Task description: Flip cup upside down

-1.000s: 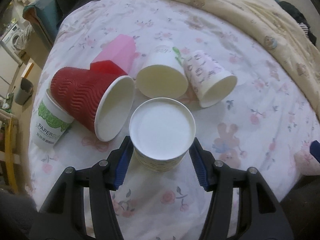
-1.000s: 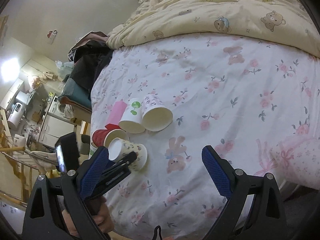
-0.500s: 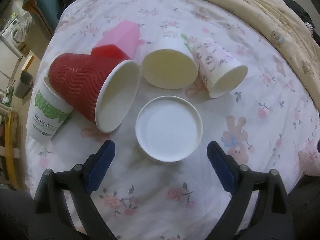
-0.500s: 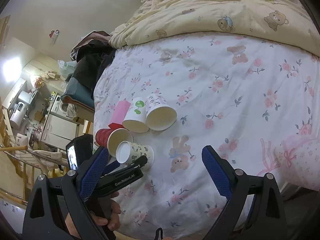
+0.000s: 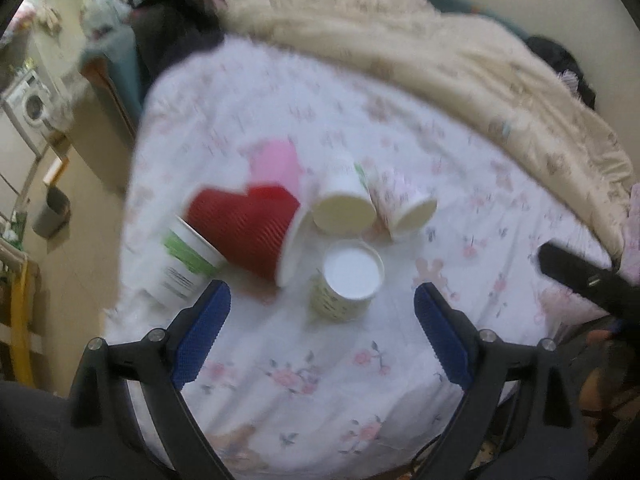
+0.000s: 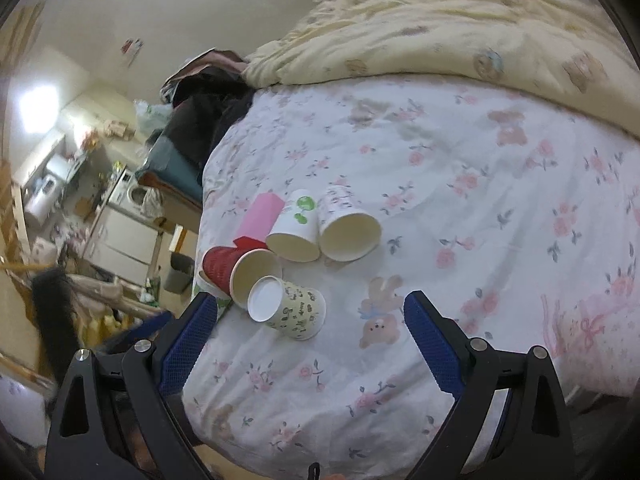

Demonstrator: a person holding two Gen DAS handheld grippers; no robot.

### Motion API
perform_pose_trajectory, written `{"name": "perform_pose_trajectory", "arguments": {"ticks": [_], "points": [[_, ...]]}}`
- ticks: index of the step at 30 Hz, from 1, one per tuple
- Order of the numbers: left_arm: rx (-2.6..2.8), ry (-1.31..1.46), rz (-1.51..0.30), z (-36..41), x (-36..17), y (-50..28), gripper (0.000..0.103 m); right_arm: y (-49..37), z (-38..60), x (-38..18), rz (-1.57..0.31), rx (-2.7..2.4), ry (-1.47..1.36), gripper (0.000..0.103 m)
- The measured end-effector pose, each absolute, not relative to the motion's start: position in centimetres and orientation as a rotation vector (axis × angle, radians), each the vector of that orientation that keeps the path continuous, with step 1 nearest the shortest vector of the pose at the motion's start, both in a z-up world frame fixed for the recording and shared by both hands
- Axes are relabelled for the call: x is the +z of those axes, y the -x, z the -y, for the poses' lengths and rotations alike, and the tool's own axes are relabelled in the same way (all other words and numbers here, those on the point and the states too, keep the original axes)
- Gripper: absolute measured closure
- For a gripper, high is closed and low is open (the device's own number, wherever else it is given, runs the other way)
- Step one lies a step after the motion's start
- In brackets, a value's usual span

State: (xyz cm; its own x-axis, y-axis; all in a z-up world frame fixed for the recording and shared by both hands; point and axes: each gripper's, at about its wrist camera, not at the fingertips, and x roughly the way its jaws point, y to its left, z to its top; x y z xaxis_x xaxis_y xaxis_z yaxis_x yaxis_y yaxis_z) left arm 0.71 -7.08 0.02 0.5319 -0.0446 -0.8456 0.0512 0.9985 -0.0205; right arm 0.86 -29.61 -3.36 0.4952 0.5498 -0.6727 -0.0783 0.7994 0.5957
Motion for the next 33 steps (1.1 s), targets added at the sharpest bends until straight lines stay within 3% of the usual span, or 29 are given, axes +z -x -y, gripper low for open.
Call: {"name": "perform_pose_trajectory", "arguments": {"ticks": [6, 15, 17, 33], "points": [[-0.033, -0.033, -0.872, 4.7, 1.9, 2.3, 0.012, 0.2, 27.4, -2.5, -0.962, 0.414, -0.403, 0.005], [0.024, 0.07, -0.906, 1.6, -0.7, 4.7, 0.011, 2.4, 23.9, -2.7, -0.956, 0.429, -0.25, 0.0], [0.021, 0.095, -0.905, 1.3, -1.0, 4.7, 0.0, 2.8, 23.1, -3.0, -0.951, 0.434, -0.233, 0.0], [0.067, 0.15, -0.937, 0.2, -2.1, 3.9, 0.0, 1.7, 20.8, -4.4, -0.976, 0.417, -0.15, 0.0]]}}
